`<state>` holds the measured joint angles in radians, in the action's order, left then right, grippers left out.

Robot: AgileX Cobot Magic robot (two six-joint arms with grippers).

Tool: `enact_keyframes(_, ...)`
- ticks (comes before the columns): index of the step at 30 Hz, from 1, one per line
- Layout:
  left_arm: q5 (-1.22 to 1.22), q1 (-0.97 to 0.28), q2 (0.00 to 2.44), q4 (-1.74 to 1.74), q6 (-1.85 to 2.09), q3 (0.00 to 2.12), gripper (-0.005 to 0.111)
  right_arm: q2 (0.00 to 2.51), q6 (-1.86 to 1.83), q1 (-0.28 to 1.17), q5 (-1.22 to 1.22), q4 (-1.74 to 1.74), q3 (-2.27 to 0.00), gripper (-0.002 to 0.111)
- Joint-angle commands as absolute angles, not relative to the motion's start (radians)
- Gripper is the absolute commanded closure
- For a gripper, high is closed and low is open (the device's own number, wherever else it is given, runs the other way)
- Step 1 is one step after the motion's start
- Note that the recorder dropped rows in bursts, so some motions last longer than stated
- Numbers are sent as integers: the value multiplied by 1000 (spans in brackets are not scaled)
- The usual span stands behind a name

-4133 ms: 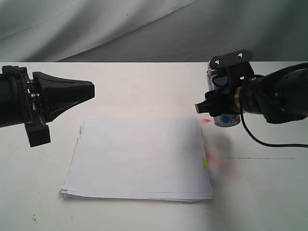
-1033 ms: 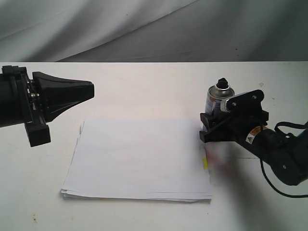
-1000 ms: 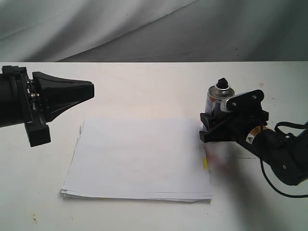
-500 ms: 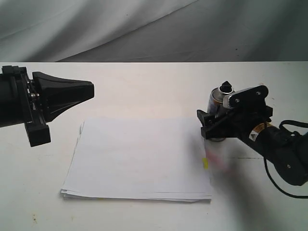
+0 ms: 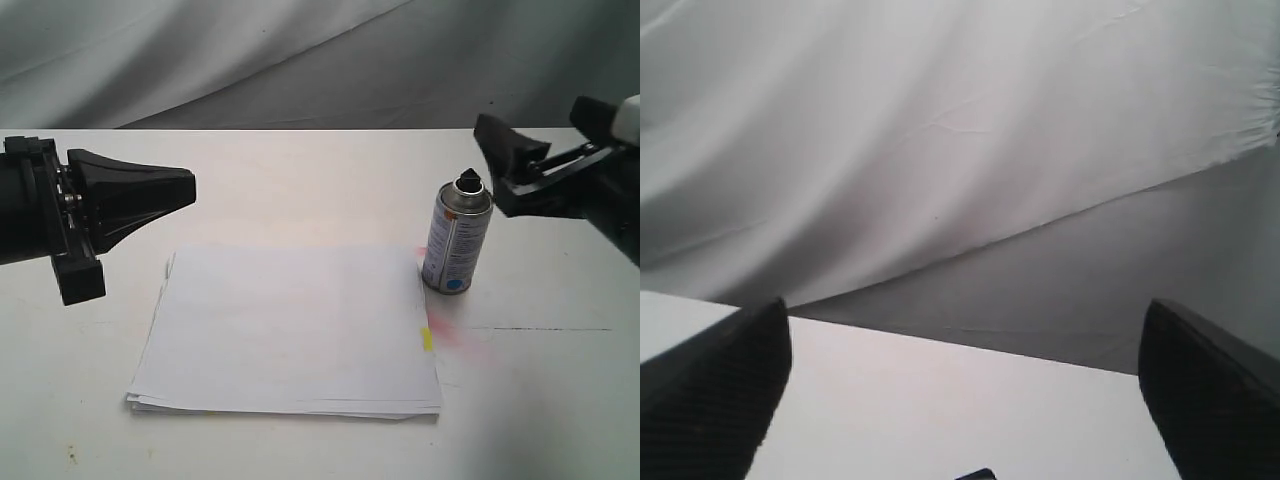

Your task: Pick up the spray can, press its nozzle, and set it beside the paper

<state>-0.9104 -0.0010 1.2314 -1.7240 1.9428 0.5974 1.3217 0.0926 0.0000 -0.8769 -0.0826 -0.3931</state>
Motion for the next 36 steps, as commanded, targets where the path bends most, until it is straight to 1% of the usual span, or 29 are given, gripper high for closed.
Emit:
enact_keyframes(1, -909, 1, 1225, -1744, 1950, 594, 107, 1112, 172, 1, -628, -113, -381, 34)
enact_keyframes(7, -910, 1, 1225, -1744, 1961, 596, 107, 818, 225, 1, -303, -204, -381, 65)
enact_keyframes(10, -1018, 1, 1225, -1744, 1937, 596, 107, 663, 271, 1, -215, -204, -381, 79)
enact_keyframes(14, -1138, 1, 1194, -1744, 1937, 610, 107, 491, 271, 1, -112, -204, -381, 105)
enact_keyframes(15, -1128, 1, 1140, -1744, 1922, 612, 107, 406, 271, 1, -50, -204, -381, 108)
enact_keyframes(19, -995, 1, 950, -1743, 1823, 612, 107, 282, 271, 1, 36, -204, -381, 108)
enact_keyframes(21, -888, 1, 756, -1631, 1657, 612, 107, 228, 271, 1, 72, -204, -381, 108)
enact_keyframes(23, -797, 1, 500, -1469, 1446, 612, 107, 196, 271, 1, 86, -192, -381, 108)
enact_keyframes(25, -775, 1, 273, -1330, 1291, 612, 107, 177, 271, 1, 92, -159, -381, 108)
enact_keyframes(27, -774, 1, 119, -1234, 1168, 612, 107, 133, 264, 1, 131, -127, -381, 108)
enact_keyframes(29, -761, 1, 17, -1142, 1045, 612, 107, 70, 262, 1, 165, -117, -381, 108)
enact_keyframes(32, -812, 0, 0, -1066, 944, 615, 107, 0, 239, 0, 229, -70, -383, 108)
enact_keyframes(34, -830, 0, 0, -1066, 944, 609, 107, 0, 166, 3, 329, 16, -415, 108)
enact_keyframes(36, -803, 0, 0, -1066, 946, 581, 107, 0, 0, 3, 397, 204, -421, 108)
